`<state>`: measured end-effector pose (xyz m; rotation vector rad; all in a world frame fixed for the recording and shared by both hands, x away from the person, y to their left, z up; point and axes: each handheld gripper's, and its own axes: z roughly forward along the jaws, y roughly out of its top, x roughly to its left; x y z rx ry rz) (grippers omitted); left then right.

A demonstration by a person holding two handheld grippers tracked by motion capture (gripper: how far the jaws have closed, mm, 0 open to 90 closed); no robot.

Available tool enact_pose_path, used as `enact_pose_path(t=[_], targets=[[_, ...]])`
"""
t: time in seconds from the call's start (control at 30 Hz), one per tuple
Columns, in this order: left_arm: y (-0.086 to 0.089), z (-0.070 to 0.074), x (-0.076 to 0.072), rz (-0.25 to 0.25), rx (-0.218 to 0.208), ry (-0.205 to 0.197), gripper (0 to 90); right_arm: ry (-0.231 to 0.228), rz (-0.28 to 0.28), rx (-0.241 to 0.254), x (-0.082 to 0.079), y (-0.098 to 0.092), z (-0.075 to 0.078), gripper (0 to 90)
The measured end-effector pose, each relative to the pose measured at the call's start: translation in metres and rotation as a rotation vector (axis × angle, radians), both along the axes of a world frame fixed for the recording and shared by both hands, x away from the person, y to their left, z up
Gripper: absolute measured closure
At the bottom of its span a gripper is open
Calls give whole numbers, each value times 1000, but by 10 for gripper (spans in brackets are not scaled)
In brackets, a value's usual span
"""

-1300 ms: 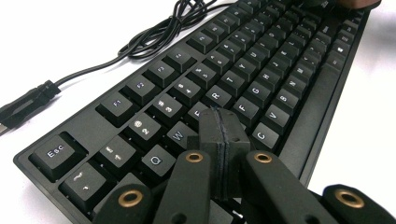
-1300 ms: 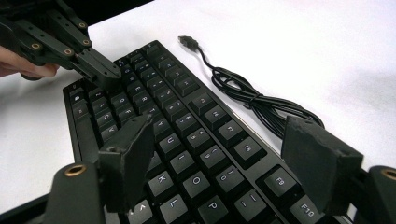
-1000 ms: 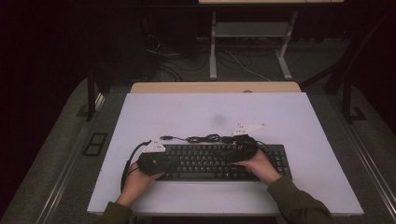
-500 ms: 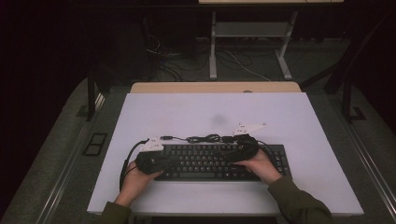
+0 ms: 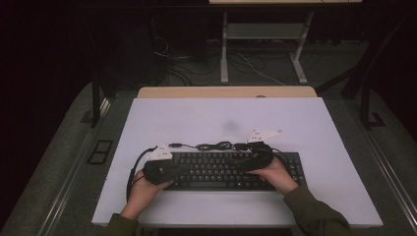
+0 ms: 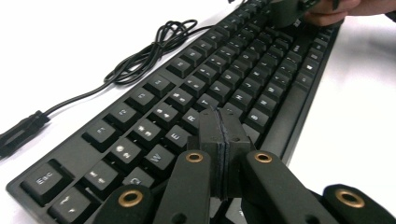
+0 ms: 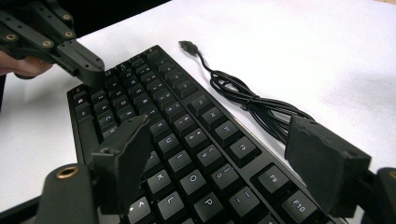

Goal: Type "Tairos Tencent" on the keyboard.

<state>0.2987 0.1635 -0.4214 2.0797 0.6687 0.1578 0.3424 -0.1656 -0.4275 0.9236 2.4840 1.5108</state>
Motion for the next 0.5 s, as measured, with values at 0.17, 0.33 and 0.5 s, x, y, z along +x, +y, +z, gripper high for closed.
enact_pose_path(t=[0.17,0.33,0.5], targets=[[-3,0,-3,-15,-5,10,892,2,1,0,0,0,-1,218],[-7,-2,-6,-39,-4,23,892,3,-2,0,0,-1,-1,218],[-12,-4,-8,-68,-1,39,892,4,-4,-1,0,-1,-1,218]])
